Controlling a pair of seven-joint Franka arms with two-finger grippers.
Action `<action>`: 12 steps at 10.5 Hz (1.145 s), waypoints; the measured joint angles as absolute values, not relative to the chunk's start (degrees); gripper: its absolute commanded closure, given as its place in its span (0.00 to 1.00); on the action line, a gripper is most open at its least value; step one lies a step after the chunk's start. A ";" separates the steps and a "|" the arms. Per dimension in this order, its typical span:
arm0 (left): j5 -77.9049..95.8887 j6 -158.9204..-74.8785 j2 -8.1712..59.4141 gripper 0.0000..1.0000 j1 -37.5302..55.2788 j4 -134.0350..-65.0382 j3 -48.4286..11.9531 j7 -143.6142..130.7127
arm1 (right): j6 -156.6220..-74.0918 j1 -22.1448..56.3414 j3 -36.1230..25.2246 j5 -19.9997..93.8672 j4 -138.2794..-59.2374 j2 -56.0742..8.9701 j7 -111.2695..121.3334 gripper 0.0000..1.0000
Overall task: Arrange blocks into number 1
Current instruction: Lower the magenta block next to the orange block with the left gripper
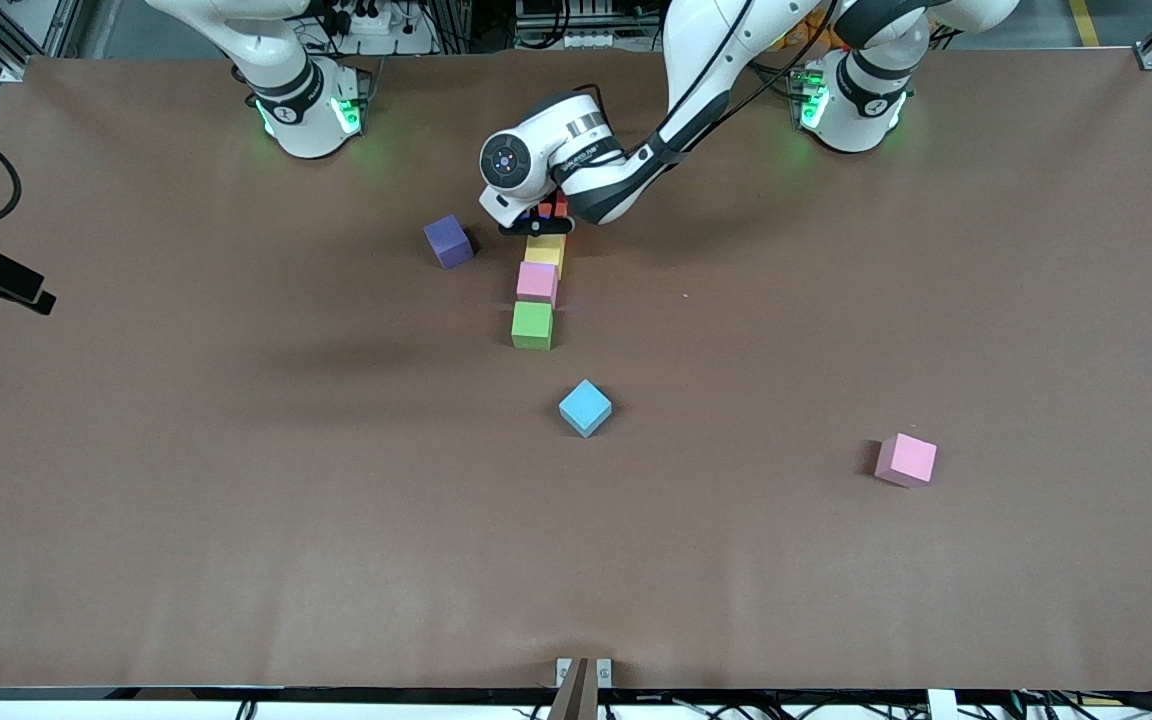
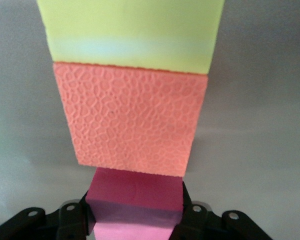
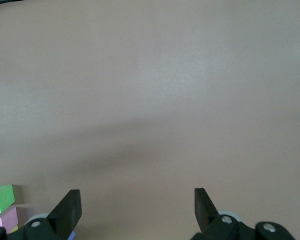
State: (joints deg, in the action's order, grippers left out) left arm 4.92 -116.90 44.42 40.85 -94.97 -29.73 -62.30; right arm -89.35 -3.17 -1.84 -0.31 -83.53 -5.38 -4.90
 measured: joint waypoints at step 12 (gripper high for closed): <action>4.92 -116.90 44.46 1.00 40.64 -94.22 -28.37 -62.25 | -89.56 -3.32 -1.85 -0.27 -83.53 -5.38 -4.98 0.00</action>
